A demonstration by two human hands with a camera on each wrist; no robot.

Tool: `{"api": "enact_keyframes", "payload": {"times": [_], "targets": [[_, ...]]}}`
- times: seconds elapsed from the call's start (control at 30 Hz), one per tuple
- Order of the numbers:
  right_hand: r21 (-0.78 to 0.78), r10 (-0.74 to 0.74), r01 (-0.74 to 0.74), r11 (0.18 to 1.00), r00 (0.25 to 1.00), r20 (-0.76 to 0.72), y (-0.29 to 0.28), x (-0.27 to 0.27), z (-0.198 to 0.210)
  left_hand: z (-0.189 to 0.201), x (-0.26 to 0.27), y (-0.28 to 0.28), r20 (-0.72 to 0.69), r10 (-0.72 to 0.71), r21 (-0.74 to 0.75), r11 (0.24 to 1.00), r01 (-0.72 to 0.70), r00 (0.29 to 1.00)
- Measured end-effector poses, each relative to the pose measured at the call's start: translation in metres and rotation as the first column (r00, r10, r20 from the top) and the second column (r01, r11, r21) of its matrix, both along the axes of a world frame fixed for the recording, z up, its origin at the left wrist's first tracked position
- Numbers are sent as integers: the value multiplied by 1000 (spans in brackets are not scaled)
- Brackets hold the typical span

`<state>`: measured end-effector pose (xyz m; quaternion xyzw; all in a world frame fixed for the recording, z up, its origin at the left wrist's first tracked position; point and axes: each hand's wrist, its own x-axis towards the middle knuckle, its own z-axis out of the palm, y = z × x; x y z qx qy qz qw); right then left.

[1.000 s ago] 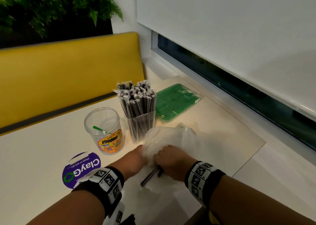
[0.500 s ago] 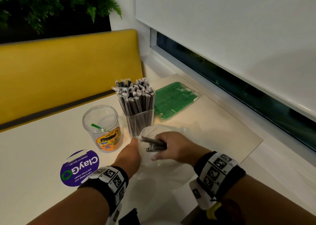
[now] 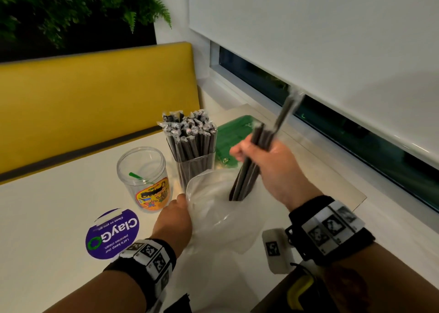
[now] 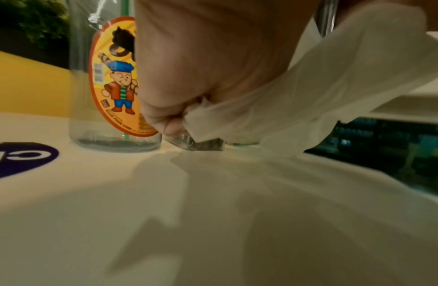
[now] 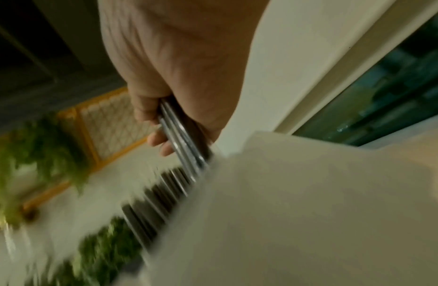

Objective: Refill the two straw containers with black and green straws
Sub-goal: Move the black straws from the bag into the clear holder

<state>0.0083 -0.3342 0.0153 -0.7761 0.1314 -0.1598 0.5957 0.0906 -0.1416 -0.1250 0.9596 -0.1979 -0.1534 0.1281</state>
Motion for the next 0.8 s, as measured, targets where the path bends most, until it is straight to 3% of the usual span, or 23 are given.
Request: {"api": "enact_keyframes", "payload": {"times": [0.1,0.17,0.3,0.4,0.47,0.57,0.67,0.73,0.8], "targets": [[399,-159,47,916,955,252,-6,7,39,8,1,2,87,-50,28,998,48,995],[520,-294,84,850,895,336,-12,13,66,13,1,4,105,-61,16,998,60,993],[422,-362,153,893,803,474,-20,30,96,23,-9,5,-51,62,-256,964,-73,997],[229,-368,291,929,795,482,-16,53,95,33,-16,-6,-177,108,-569,800,-191,978],[79,-333,332,940,840,429,-6,69,88,39,-11,-17,-202,109,-713,665,-223,973],[-14,-244,262,965,917,315,12,89,74,53,4,-32,-199,189,-824,498,-269,962],[-71,-182,210,975,941,285,27,102,67,64,22,-42,-187,215,-885,387,-259,959],[-68,-156,183,981,944,292,35,110,65,67,32,-45,-193,243,-904,331,-269,951],[-49,-135,157,986,944,301,40,116,64,68,39,-47,-176,279,-908,324,-265,944]]}}
